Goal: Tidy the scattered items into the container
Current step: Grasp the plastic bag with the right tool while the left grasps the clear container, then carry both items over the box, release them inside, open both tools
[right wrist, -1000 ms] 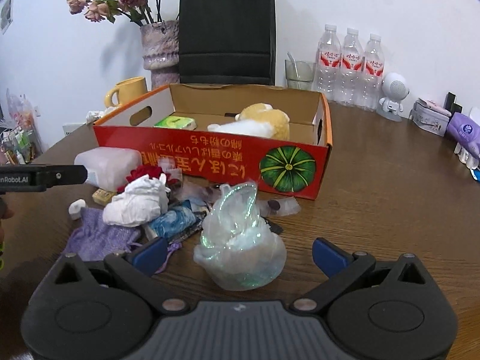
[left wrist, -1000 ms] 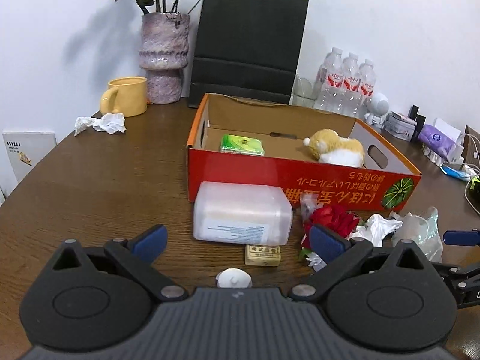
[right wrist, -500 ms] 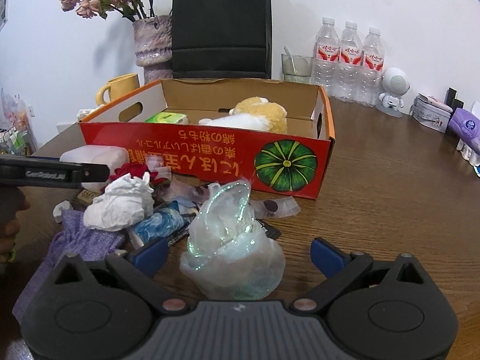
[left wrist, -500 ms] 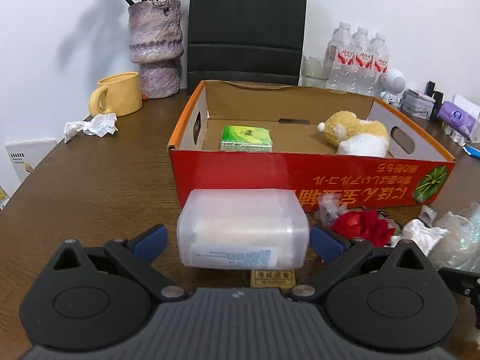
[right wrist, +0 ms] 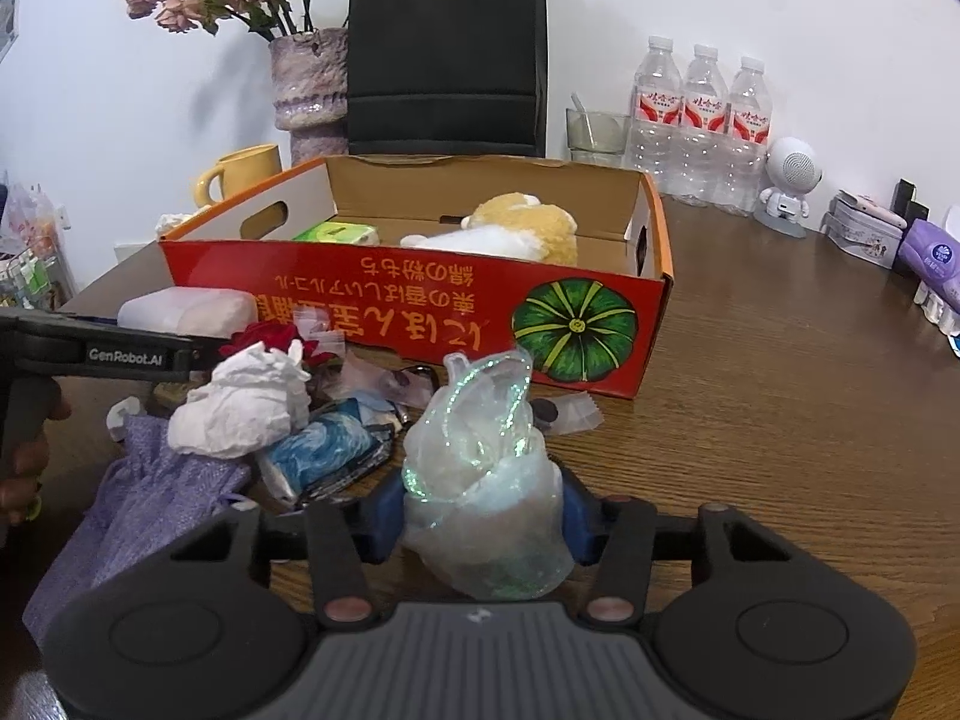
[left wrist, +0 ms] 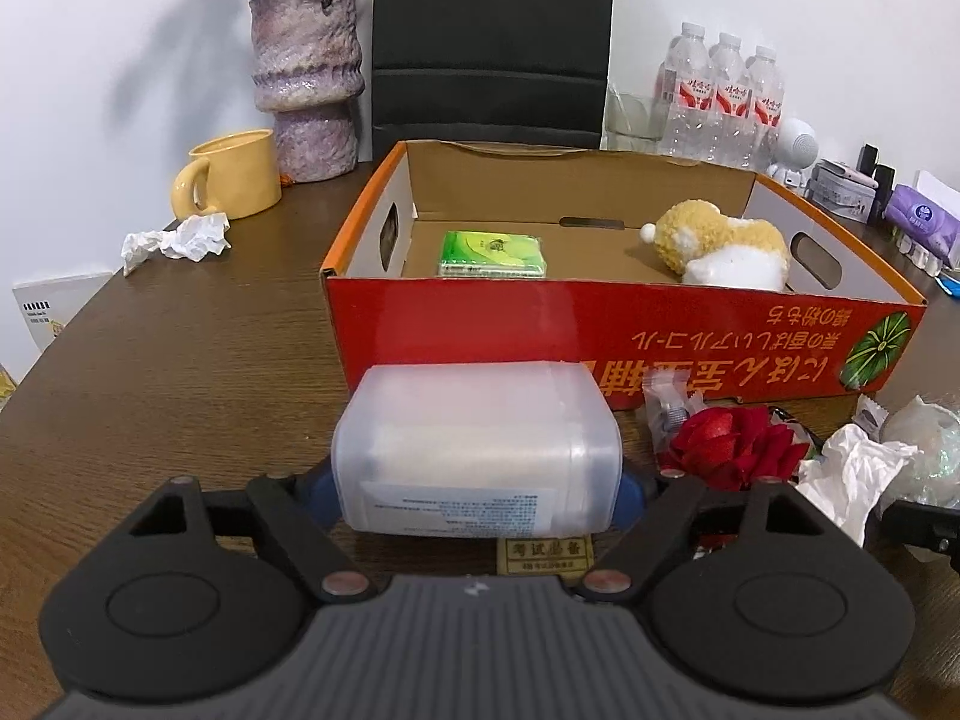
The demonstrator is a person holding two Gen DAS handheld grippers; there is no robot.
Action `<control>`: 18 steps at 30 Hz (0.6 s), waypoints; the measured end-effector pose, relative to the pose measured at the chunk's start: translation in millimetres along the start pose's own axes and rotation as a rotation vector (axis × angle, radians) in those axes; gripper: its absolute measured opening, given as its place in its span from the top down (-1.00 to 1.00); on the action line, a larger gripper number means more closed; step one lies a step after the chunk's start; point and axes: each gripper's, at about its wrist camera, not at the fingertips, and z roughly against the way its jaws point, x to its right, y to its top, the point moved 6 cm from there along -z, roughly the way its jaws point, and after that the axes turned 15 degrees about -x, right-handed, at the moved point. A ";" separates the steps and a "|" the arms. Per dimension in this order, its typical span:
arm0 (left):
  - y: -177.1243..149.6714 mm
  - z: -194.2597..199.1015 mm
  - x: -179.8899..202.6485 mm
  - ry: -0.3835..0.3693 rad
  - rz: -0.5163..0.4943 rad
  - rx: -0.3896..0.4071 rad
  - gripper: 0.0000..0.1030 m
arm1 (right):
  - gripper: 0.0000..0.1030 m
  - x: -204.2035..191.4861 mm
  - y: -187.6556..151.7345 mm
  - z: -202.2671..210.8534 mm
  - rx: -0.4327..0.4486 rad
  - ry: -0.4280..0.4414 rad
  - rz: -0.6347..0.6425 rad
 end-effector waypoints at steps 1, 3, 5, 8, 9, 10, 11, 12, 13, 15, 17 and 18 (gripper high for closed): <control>-0.9 1.7 -0.2 -0.002 0.003 0.002 -0.62 | 0.06 0.3 -0.2 0.3 0.000 -0.002 -0.001; -2.5 5.3 -0.9 -0.006 0.008 0.009 -0.62 | 0.08 1.2 -0.7 1.3 0.003 -0.002 -0.005; -4.1 10.0 -1.9 -0.010 0.014 0.019 -0.62 | 0.10 1.4 -1.2 2.8 0.006 0.001 -0.007; -6.6 18.5 -3.9 -0.022 0.024 0.032 -0.62 | 0.12 0.4 -1.9 5.9 0.013 0.005 -0.005; -7.3 21.8 -4.7 -0.028 0.027 0.038 -0.61 | 0.13 -0.2 -1.6 7.7 0.018 0.006 -0.004; -8.0 25.8 -5.2 -0.034 0.027 0.046 -0.61 | 0.13 -0.8 -1.2 10.0 0.025 0.007 -0.003; -8.1 29.8 -5.6 -0.039 0.026 0.056 -0.61 | 0.15 -1.1 -0.3 12.9 0.034 0.007 -0.002; -7.8 33.5 -6.0 -0.042 0.025 0.067 -0.61 | 0.16 -1.4 0.9 16.0 0.045 0.008 -0.001; -7.1 37.9 -6.4 -0.045 0.024 0.078 -0.61 | 0.16 -1.8 2.4 19.5 0.055 0.011 0.001; -5.5 46.6 -6.8 -0.052 0.020 0.101 -0.61 | 0.17 -2.5 6.2 26.7 0.076 0.011 0.006; -3.0 59.1 -5.5 -0.065 0.014 0.133 -0.61 | 0.18 -3.2 11.1 34.7 0.098 0.015 0.013; -0.9 66.9 -4.4 -0.075 0.007 0.153 -0.61 | 0.18 -3.2 14.3 39.1 0.108 0.019 0.015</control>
